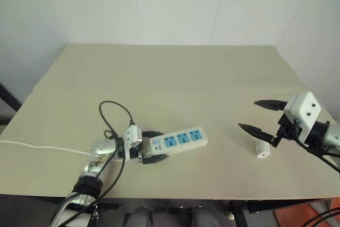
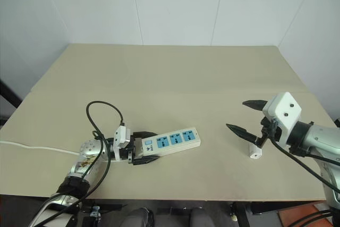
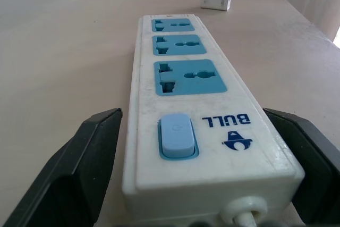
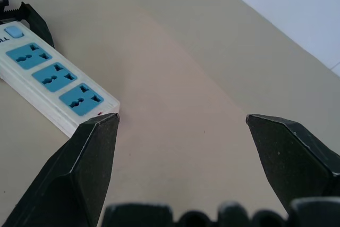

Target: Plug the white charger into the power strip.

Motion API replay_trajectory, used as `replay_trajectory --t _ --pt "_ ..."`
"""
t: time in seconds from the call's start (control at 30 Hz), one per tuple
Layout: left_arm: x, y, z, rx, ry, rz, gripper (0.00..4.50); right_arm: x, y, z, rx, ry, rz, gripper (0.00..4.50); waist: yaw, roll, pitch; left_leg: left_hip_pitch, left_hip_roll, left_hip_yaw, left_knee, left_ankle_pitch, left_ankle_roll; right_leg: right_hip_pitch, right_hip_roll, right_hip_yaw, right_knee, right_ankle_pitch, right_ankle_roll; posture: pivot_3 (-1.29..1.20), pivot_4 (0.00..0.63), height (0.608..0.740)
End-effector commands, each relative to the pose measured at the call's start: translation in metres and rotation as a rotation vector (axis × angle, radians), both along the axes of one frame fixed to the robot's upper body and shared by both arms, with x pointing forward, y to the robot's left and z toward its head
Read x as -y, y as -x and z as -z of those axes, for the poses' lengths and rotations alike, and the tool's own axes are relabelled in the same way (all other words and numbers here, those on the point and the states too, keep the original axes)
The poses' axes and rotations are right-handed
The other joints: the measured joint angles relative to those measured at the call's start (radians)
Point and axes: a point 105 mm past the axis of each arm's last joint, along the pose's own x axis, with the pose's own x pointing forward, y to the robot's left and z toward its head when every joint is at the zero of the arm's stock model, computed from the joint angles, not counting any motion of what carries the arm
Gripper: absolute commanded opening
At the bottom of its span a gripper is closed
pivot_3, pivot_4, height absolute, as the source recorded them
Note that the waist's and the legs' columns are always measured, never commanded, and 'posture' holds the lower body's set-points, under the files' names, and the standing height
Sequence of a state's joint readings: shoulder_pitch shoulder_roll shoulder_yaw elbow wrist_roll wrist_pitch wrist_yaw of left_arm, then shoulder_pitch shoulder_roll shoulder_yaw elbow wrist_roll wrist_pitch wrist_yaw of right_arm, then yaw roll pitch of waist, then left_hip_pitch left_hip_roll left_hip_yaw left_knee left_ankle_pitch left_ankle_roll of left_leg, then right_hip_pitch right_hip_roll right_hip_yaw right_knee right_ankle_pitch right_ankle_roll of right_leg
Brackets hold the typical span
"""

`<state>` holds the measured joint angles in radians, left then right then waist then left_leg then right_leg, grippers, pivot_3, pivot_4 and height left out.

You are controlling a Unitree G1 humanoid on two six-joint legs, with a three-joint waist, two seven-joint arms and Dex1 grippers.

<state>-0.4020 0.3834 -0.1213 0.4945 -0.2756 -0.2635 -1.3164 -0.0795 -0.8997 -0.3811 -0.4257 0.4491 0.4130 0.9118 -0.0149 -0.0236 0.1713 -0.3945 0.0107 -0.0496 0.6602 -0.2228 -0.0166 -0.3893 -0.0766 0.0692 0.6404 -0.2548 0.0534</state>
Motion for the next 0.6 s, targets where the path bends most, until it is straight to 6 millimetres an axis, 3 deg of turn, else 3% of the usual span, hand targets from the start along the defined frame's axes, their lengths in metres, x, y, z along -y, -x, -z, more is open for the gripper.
replay_trajectory --t 0.03,0.33,0.5,0.6 --pt "0.002 0.012 0.023 -0.059 -0.053 0.029 4.46 -0.003 0.003 -0.015 0.060 0.012 -0.016 4.50 -0.001 0.000 0.000 0.000 0.000 0.000 0.000 0.000 0.000 0.000 0.000 0.000 0.000 0.000 0.000 0.00 0.150 0.740" --pt "0.001 0.017 0.043 -0.097 -0.115 0.012 4.46 -0.004 0.002 -0.019 0.070 0.012 -0.021 4.50 -0.001 0.011 -0.009 0.004 0.000 0.001 0.000 0.000 0.000 0.004 0.000 0.001 0.000 -0.002 0.003 0.00 0.150 0.740" --pt "0.004 0.018 0.041 -0.126 -0.086 0.034 3.39 -0.005 0.000 -0.022 0.079 0.015 -0.028 4.50 0.000 0.014 -0.013 0.005 0.000 0.001 0.000 0.000 0.000 0.004 0.000 0.001 0.000 -0.005 0.008 0.00 0.150 0.740" --pt "0.006 0.019 0.037 -0.128 -0.065 0.040 3.34 -0.004 -0.001 -0.024 0.081 0.015 -0.030 4.50 0.000 0.015 -0.013 0.005 0.000 0.001 0.000 0.000 0.000 0.004 0.000 0.001 0.000 -0.005 0.008 0.00 0.150 0.740"
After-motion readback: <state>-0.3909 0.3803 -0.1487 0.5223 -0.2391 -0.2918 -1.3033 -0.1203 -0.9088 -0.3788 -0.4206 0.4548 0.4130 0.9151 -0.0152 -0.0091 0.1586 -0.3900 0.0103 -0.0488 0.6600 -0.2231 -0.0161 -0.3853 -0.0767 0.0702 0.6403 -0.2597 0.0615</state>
